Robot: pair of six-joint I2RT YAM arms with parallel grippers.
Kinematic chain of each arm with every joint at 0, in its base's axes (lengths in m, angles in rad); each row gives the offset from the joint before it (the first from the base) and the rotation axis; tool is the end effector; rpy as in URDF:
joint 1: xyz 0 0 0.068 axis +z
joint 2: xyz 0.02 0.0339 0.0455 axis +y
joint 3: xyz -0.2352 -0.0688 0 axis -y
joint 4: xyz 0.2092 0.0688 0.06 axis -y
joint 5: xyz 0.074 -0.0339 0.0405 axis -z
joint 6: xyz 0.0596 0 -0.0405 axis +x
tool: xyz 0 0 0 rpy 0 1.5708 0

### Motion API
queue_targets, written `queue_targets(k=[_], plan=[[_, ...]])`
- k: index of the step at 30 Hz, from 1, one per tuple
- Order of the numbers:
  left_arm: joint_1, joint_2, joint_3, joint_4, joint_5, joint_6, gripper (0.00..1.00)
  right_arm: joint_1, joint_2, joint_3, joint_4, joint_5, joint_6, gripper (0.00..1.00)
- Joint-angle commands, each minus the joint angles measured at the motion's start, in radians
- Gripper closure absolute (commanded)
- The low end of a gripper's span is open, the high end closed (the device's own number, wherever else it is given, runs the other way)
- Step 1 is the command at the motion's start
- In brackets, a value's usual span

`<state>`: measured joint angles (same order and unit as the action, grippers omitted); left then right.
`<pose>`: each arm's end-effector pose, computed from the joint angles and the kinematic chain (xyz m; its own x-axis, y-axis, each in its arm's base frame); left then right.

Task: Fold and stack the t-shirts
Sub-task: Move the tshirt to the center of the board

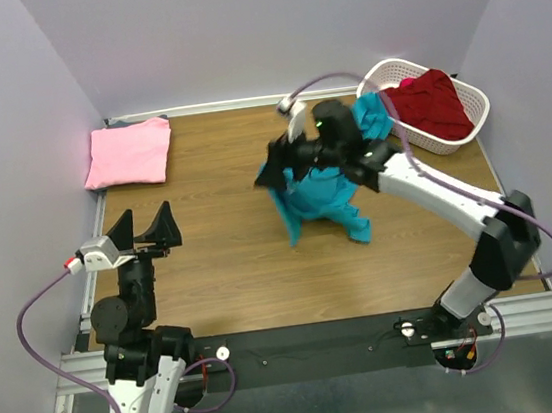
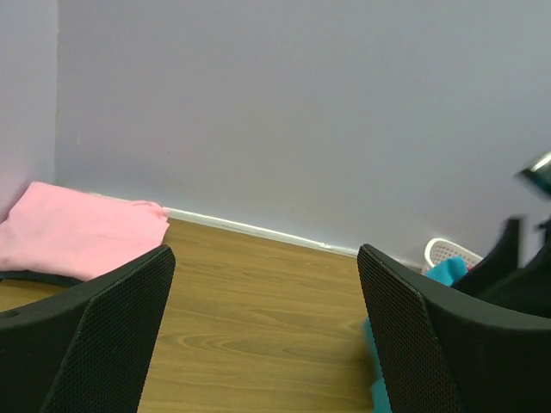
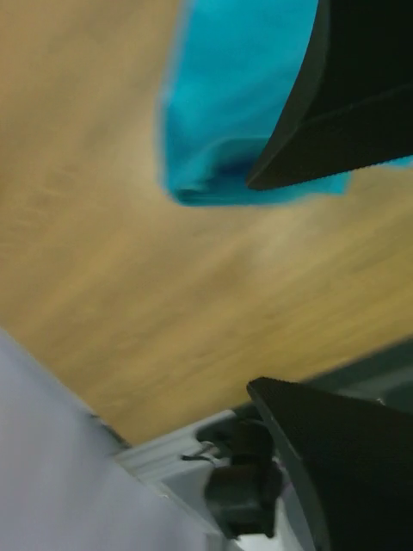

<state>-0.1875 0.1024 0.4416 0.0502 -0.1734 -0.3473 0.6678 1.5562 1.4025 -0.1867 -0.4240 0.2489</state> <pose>0.0865 -0.0060 0.3141 0.3416 -0.4060 -0.8476 0.1521 0.9139 -0.3765 0.2623 0.2381 0.3331 -0.4681 -0.0832 -0.8797 -0.7776 0.5118 0.3653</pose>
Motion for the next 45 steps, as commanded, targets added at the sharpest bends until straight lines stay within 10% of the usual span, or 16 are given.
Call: queue_targets(k=[1, 8, 16, 27, 37, 45], plan=[[-0.006, 0.042, -0.017, 0.025, 0.081, 0.002, 0.05, 0.041, 0.051, -0.063, -0.106, -0.147, 0.046, 0.0], [-0.004, 0.238, 0.017, 0.002, 0.277, -0.067, 0.05, -0.063, -0.06, -0.229, -0.186, 0.253, 0.026, 0.0], [-0.016, 0.519, 0.042, -0.007, 0.476, -0.156, 0.05, -0.135, -0.085, -0.391, -0.31, 0.269, -0.045, 0.12], [-0.374, 1.016, 0.215, -0.047, 0.323, -0.258, 0.05, -0.137, -0.079, -0.502, -0.347, 0.403, -0.016, 0.29], [-0.392, 1.258, 0.272, -0.084, 0.216, -0.43, 0.06, -0.135, 0.015, -0.516, -0.364, 0.242, 0.006, 0.36], [-0.346, 1.52, 0.385, -0.081, 0.228, -0.434, 0.47, -0.083, 0.057, -0.505, -0.362, 0.148, 0.032, 0.66]])
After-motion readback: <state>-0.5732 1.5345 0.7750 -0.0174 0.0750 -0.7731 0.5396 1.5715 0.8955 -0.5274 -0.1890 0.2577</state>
